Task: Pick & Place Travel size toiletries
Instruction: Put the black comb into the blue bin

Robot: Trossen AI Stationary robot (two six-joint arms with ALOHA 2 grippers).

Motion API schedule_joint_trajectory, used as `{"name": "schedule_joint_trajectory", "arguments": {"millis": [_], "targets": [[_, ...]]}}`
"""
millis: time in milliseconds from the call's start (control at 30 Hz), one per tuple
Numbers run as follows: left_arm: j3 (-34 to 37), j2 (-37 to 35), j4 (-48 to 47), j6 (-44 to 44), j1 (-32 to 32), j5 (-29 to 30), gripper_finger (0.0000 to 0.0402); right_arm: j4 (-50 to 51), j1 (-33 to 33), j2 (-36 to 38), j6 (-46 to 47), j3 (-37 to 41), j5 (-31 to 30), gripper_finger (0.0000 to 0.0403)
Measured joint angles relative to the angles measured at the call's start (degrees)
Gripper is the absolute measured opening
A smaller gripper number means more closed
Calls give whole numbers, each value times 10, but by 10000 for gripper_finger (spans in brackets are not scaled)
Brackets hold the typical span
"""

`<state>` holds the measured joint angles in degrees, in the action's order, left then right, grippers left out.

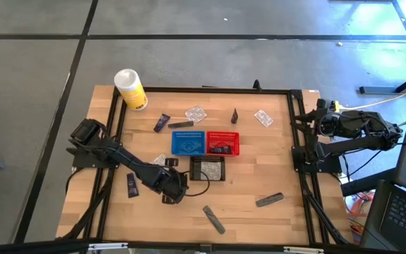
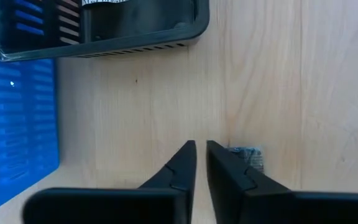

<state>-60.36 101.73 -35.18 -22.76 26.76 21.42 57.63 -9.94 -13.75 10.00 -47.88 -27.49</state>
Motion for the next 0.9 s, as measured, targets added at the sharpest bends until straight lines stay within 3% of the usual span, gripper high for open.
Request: {"name": "schedule_joint_trajectory", "arguments": {"millis": [100, 433, 900], "targets": [[0, 0, 0, 0, 0, -1, 4, 0, 0, 0, 0, 0, 0, 135], [0, -1, 9, -16, 0, -15, 11, 0, 0, 0, 0, 0, 0, 154], [0, -24, 23, -63, 13, -50, 179, 0, 0, 0, 0, 0, 0, 176]]}}
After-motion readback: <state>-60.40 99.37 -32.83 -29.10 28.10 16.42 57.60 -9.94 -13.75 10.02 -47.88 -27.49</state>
